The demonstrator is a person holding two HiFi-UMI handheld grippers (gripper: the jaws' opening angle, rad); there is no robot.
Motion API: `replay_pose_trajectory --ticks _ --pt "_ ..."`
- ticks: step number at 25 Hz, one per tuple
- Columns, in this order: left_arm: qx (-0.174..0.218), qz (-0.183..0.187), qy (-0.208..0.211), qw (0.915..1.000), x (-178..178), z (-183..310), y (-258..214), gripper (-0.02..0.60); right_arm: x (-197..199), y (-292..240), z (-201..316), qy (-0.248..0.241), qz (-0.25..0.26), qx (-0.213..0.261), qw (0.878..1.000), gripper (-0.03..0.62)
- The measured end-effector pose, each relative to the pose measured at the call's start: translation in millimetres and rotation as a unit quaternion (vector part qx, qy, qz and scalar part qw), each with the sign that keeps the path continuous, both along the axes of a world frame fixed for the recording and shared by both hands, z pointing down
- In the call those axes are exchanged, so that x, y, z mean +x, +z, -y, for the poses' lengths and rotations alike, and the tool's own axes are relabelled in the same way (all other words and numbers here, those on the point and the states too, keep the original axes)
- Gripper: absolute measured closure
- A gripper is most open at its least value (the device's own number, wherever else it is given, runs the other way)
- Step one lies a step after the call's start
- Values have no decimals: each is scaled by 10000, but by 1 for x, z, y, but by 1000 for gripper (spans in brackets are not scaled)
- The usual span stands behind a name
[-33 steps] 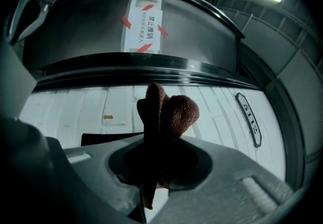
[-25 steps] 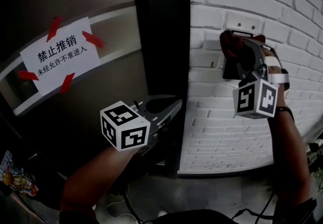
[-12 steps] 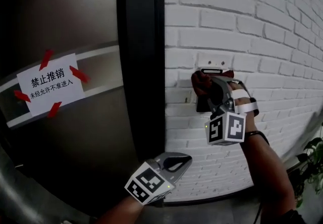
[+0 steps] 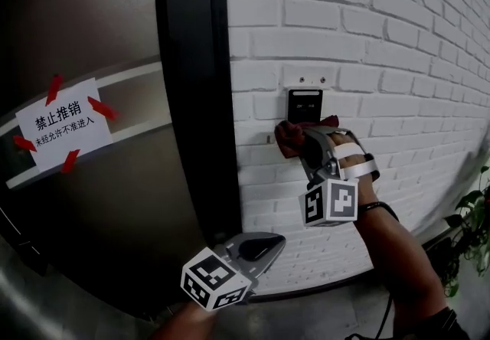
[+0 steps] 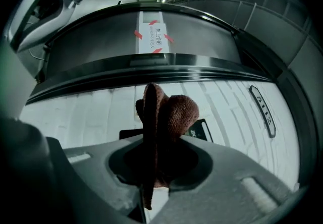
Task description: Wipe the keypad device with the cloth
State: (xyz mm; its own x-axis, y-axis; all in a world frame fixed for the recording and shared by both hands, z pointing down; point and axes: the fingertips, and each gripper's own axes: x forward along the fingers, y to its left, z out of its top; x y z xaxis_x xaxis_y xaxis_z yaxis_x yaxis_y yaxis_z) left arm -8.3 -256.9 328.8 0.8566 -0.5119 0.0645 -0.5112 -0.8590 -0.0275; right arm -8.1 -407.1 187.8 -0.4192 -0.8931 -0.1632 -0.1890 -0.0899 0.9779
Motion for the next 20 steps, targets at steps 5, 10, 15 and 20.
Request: replay_pose_trajectory --ticks 5,10,15,20 --pt "-80 36 -13 10000 11 -15 9 565 4 34 -8 -39 -4 -189 9998 537" --pt "-171 -120 -54 9998 11 -22 16 565 5 53 -12 -20 4 -289 9996 537" --pt "-207 -145 -115 9996 9 -27 19 565 6 59 -16 -5 -81 -387 9992 537" --pt "-246 -150 -266 9992 2 -29 24 565 5 71 -16 62 -237 -616 9978 537"
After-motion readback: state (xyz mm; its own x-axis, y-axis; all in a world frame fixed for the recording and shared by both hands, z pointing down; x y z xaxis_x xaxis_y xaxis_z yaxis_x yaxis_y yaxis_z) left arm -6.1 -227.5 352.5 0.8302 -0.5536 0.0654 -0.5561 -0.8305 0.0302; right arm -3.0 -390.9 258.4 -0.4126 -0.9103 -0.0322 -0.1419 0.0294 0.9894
